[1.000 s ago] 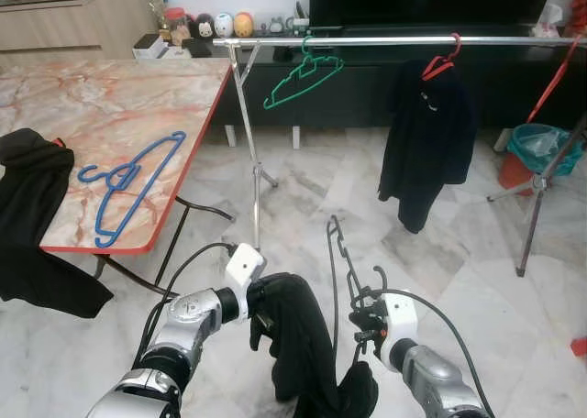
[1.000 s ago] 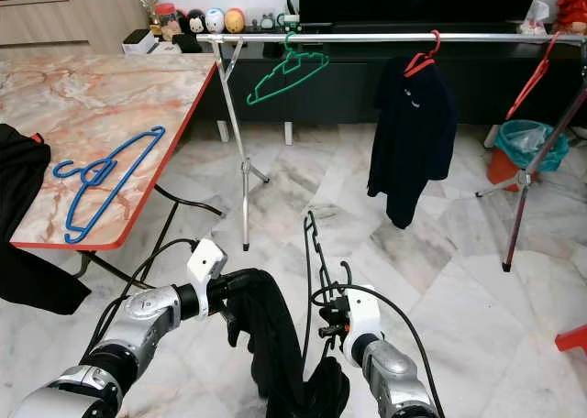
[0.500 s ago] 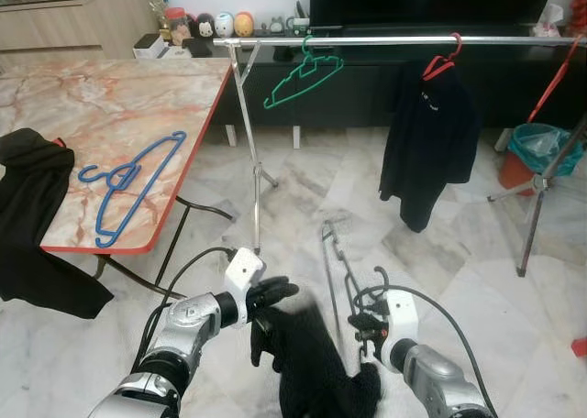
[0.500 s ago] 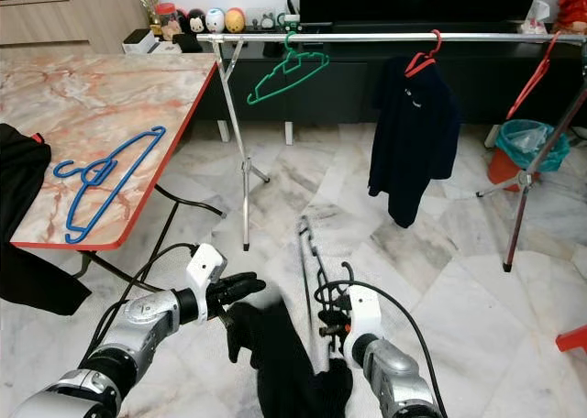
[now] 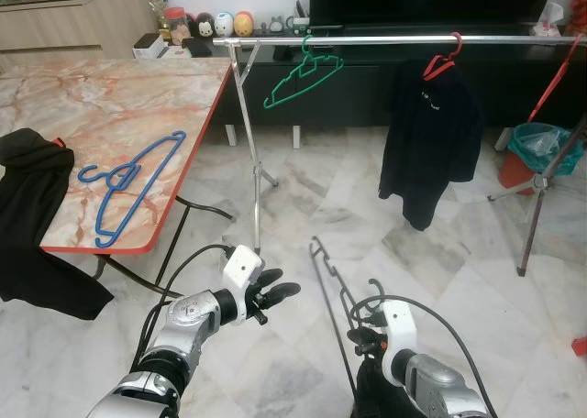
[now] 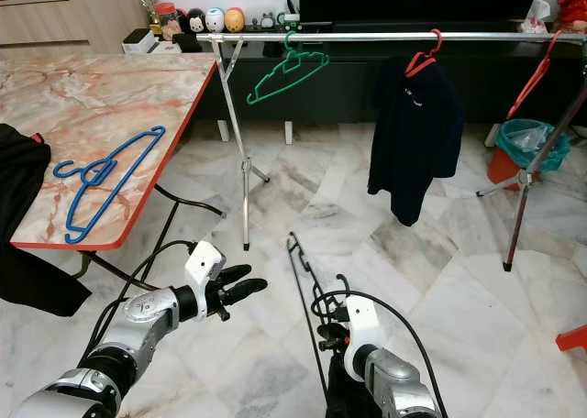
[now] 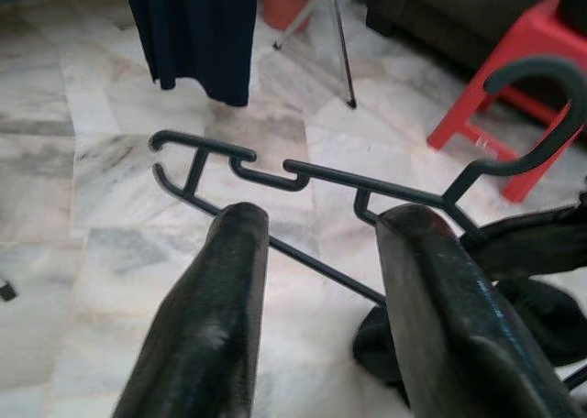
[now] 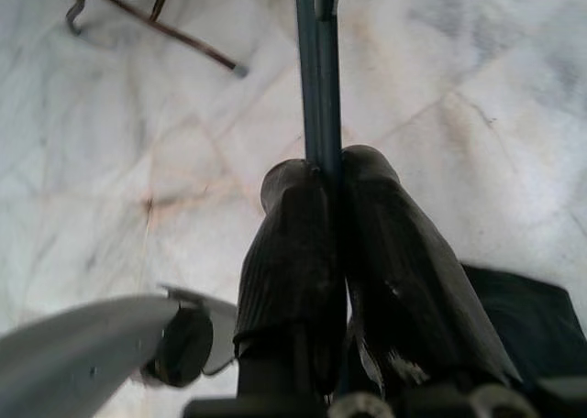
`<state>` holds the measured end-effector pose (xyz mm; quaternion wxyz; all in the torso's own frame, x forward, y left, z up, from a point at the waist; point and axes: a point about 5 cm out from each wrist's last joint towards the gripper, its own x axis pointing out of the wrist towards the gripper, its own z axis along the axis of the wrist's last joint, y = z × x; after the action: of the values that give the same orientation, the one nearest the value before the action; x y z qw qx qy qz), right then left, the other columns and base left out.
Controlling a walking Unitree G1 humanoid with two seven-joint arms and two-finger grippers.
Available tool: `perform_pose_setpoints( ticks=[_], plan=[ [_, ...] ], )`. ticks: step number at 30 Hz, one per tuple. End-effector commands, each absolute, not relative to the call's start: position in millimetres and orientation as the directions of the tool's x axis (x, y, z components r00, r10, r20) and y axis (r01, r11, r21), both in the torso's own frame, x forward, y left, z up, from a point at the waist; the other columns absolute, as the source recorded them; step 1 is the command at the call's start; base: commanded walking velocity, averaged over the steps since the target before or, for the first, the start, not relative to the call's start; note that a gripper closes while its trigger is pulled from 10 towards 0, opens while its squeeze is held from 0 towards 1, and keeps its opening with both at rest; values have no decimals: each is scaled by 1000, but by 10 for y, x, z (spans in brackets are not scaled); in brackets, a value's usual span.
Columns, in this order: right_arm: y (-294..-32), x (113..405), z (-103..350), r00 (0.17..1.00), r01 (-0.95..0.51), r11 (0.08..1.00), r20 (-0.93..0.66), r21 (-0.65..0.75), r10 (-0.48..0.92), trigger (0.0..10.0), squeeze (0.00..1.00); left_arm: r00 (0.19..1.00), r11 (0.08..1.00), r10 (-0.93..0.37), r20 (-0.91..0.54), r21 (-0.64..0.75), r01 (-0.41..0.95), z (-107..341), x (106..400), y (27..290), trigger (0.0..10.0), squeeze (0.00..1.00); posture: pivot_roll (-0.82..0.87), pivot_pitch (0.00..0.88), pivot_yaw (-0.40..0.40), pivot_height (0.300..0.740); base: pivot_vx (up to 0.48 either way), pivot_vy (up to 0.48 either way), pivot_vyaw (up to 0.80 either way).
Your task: Hang hanger
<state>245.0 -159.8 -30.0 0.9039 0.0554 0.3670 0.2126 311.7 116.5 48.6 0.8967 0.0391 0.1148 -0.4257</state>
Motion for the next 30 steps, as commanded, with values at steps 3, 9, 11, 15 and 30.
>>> perform_pose_setpoints(
  ticks=[3, 9, 11, 15, 30],
  plan=[
    [-1541, 2443, -252, 572, -500, 837, -642, 221, 511, 10000, 0, 608, 626, -747, -267, 25, 780, 492, 3125, 1224, 10000, 0, -24, 0, 54, 740, 0, 0, 0],
    [-1631, 2431, -233, 487, -635, 759, -689, 143, 537, 10000, 0, 607, 619, -744, -278, 53, 783, 485, 3113, 1262, 10000, 0, -21, 0, 50, 740, 0, 0, 0],
    [-1649, 2426, -221, 459, -680, 723, -700, 119, 547, 10000, 0, 602, 612, -747, -281, 62, 788, 483, 3105, 1263, 10000, 0, -20, 0, 49, 740, 0, 0, 0],
    [-1694, 2411, -174, 387, -766, 634, -712, 106, 586, 10000, 0, 586, 592, -757, -289, 78, 803, 482, 3092, 1269, 10000, 0, -20, 0, 47, 740, 0, 0, 0],
    [-1845, 2554, 120, 315, -874, 480, -663, 76, 679, 10000, 0, 364, 384, -864, -347, 15, 923, 474, 2980, 1215, 10000, 0, -14, 0, 43, 740, 0, 0, 0]
  ],
)
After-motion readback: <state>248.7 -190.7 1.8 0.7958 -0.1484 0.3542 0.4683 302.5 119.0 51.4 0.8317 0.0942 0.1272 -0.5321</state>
